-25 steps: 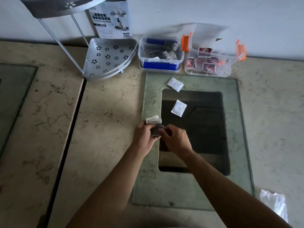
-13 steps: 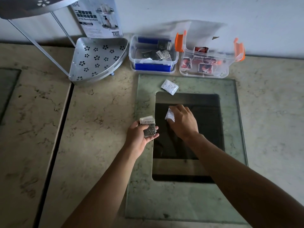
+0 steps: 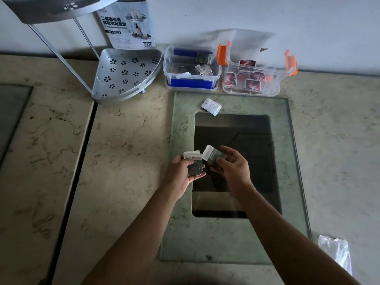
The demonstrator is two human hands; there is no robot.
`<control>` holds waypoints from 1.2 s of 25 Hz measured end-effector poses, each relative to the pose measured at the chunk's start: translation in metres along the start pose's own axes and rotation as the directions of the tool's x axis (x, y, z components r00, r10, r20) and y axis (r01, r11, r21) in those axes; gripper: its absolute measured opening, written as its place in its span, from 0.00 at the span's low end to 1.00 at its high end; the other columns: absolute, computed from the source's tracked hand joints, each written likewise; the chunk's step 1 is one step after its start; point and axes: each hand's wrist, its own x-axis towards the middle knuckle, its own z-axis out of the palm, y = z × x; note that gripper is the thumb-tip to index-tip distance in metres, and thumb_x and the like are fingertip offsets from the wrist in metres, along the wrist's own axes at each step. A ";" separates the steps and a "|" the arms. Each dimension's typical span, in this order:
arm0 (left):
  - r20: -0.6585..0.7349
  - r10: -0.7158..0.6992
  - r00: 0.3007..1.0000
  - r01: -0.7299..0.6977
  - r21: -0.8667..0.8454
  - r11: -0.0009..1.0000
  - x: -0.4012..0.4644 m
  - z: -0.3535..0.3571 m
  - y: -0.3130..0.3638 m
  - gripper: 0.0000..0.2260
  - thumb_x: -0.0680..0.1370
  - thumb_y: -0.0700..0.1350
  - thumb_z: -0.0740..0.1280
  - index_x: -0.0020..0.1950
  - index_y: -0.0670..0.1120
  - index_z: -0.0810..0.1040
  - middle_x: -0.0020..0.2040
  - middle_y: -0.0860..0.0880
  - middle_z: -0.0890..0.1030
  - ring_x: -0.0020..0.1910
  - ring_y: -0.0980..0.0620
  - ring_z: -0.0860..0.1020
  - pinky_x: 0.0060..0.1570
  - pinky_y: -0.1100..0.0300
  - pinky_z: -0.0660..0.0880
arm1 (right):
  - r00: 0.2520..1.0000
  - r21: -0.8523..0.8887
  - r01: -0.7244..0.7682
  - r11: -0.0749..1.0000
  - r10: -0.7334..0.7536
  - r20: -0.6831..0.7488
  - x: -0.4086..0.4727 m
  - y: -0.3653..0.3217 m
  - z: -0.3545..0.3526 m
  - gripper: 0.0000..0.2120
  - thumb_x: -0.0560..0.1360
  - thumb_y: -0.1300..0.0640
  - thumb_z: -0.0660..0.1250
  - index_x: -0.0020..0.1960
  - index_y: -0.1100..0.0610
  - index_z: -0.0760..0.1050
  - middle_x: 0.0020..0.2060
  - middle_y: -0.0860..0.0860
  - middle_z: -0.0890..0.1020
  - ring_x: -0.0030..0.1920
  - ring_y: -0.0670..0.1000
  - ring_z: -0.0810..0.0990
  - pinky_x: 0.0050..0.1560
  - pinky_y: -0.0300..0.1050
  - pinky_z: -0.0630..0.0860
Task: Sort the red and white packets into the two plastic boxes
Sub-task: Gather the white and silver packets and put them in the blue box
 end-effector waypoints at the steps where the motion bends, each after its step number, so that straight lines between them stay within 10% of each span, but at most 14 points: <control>1: 0.006 0.001 1.000 -0.001 -0.002 1.000 -0.002 0.001 0.000 0.14 0.80 0.32 0.58 0.64 0.35 0.75 0.60 0.30 0.78 0.58 0.33 0.80 0.54 0.37 0.79 | 1.000 0.032 -0.009 0.999 0.009 0.008 -0.003 0.000 0.001 0.18 0.76 0.71 0.67 0.65 0.61 0.74 0.54 0.61 0.83 0.49 0.59 0.87 0.50 0.55 0.84; 10: -0.012 0.008 1.000 -0.009 -0.058 0.998 -0.004 0.013 -0.005 0.15 0.80 0.32 0.56 0.64 0.37 0.75 0.59 0.34 0.81 0.58 0.37 0.81 0.45 0.44 0.81 | 0.967 -0.679 0.172 0.714 -0.255 -0.023 -0.013 0.012 0.030 0.09 0.75 0.49 0.71 0.44 0.55 0.79 0.38 0.47 0.82 0.38 0.47 0.81 0.37 0.42 0.78; 16: -0.059 0.105 0.993 -0.103 0.044 0.994 0.026 0.026 0.016 0.14 0.77 0.34 0.65 0.62 0.38 0.77 0.52 0.35 0.81 0.46 0.43 0.82 0.48 0.45 0.79 | 0.886 -0.918 0.359 0.167 -0.369 0.280 0.012 0.004 0.039 0.15 0.82 0.47 0.56 0.48 0.55 0.77 0.43 0.50 0.78 0.42 0.54 0.79 0.37 0.48 0.75; 20: -0.032 0.133 0.991 -0.132 0.053 0.990 0.054 0.032 0.048 0.14 0.79 0.30 0.59 0.64 0.36 0.73 0.54 0.34 0.79 0.48 0.39 0.81 0.44 0.41 0.82 | 0.916 -0.895 0.272 0.354 -0.381 0.127 0.073 -0.029 0.042 0.11 0.78 0.53 0.60 0.54 0.57 0.78 0.53 0.56 0.79 0.54 0.58 0.78 0.47 0.50 0.75; 25: -0.051 0.113 0.992 -0.113 0.009 0.994 0.080 0.036 0.073 0.13 0.80 0.31 0.57 0.63 0.34 0.73 0.55 0.34 0.79 0.50 0.37 0.81 0.47 0.39 0.82 | 0.881 -0.915 0.336 0.225 -0.418 0.221 0.158 -0.066 0.054 0.28 0.75 0.53 0.70 0.73 0.48 0.68 0.65 0.57 0.69 0.66 0.59 0.68 0.61 0.56 0.77; 30: -0.077 0.112 0.991 -0.118 -0.076 0.990 0.082 0.030 0.070 0.13 0.80 0.32 0.56 0.60 0.36 0.75 0.53 0.33 0.79 0.52 0.35 0.82 0.49 0.39 0.81 | 0.904 -0.919 0.305 0.249 -0.380 0.197 0.172 -0.072 0.060 0.24 0.74 0.50 0.72 0.68 0.53 0.74 0.61 0.56 0.76 0.58 0.57 0.77 0.56 0.55 0.79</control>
